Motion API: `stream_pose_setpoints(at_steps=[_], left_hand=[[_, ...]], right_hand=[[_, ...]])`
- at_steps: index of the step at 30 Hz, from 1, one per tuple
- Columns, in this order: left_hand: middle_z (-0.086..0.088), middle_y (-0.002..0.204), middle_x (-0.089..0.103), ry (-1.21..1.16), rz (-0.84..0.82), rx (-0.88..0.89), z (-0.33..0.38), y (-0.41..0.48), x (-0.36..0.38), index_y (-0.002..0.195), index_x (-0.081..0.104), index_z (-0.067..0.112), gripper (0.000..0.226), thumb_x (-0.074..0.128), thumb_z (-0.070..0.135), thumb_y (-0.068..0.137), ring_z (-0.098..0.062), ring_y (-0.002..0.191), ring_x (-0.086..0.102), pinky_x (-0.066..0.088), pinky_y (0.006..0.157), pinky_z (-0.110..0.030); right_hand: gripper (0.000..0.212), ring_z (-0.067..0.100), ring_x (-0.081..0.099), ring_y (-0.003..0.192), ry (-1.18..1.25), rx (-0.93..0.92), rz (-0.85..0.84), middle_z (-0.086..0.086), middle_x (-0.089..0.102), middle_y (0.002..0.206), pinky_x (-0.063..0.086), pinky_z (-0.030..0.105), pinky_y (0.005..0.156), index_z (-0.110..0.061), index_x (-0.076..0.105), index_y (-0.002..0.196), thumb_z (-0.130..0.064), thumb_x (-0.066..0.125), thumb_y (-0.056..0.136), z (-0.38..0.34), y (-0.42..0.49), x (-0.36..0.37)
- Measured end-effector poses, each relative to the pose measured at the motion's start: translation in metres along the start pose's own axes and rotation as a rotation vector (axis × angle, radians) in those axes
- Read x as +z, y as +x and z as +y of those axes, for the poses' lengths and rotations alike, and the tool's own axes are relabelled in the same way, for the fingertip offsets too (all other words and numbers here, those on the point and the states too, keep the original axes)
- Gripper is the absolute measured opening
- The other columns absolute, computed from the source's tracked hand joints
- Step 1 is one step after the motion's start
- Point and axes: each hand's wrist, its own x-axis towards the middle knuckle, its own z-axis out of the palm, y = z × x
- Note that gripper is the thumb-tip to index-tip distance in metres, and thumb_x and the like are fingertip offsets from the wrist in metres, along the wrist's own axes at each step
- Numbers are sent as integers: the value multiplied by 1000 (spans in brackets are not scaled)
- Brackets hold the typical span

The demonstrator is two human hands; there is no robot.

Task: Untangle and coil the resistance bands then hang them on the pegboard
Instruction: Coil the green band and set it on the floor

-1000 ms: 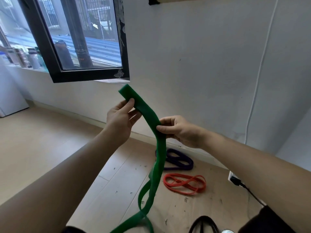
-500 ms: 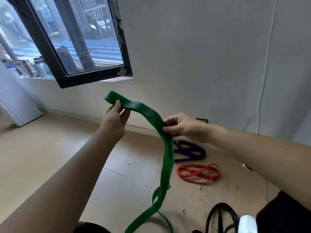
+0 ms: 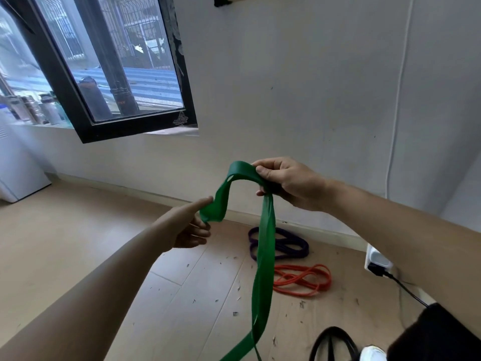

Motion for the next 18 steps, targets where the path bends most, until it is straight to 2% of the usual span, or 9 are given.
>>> stream_pose_setpoints(at_steps=[2, 4, 7, 9, 11, 13, 14, 16, 18], left_hand=[[-15, 74, 74, 59, -13, 3, 3, -5, 1, 77, 72, 2, 71, 64, 72, 80, -23, 63, 71, 57, 52, -25], [-15, 72, 73, 73, 44, 76, 5, -7, 2, 76, 72, 3, 68, 63, 70, 84, -25, 63, 70, 56, 57, -26], [-9, 74, 66, -70, 156, 371, 11, -4, 6, 81, 70, 8, 43, 65, 51, 87, -29, 78, 63, 50, 69, -32], [-6, 90, 67, -139, 93, 609, 19, -7, 11, 94, 70, 14, 32, 61, 41, 81, -27, 93, 61, 47, 78, -34], [-4, 106, 70, -107, -67, 753, 25, -15, 19, 113, 69, 17, 44, 60, 39, 76, -19, 103, 63, 46, 87, -32], [-7, 106, 71, -21, -202, 808, 29, -23, 30, 119, 66, 14, 50, 65, 39, 75, -19, 103, 65, 50, 90, -31], [-8, 104, 72, 17, -222, 816, 29, -26, 35, 118, 67, 14, 45, 69, 37, 78, -22, 102, 67, 52, 91, -33], [-3, 94, 74, 23, -167, 805, 31, -30, 42, 111, 71, 18, 31, 74, 34, 85, -25, 96, 71, 57, 92, -40], [1, 83, 72, -32, -134, 777, 32, -30, 42, 107, 73, 17, 32, 75, 37, 82, -24, 85, 71, 59, 88, -42]], right_hand=[[24, 10, 54, 69, 65, -31, -3, -1, 56, 78, 53, 35, 84, -9, 67, 111, -10, 44, 106, -8, -3, 2], [26, 13, 53, 69, 121, -53, -1, 1, 55, 78, 53, 34, 81, -9, 67, 111, -11, 42, 107, -15, -4, 5], [27, 13, 50, 66, 80, -58, 2, 2, 54, 77, 46, 29, 71, -8, 68, 114, -12, 42, 107, -13, -4, 6], [27, 13, 47, 65, 10, -34, -2, 4, 51, 76, 42, 26, 67, -3, 66, 118, -12, 43, 107, -8, -3, 6], [29, 12, 45, 65, -79, -20, -27, 5, 49, 76, 40, 24, 64, 2, 65, 121, -13, 44, 107, -4, -3, 6], [29, 10, 46, 63, -142, -22, -48, 3, 51, 73, 40, 22, 62, 4, 64, 118, -14, 44, 107, -2, -4, 8], [30, 10, 46, 61, -160, -26, -51, 3, 52, 72, 40, 22, 60, 6, 64, 117, -14, 44, 107, -1, -4, 8], [30, 11, 46, 61, -174, -36, -41, 4, 52, 71, 40, 22, 58, 9, 61, 117, -14, 45, 107, -2, -5, 8], [24, 12, 49, 63, -171, -36, -10, 5, 54, 75, 44, 23, 58, 6, 58, 117, -13, 49, 105, -3, -5, 7]])
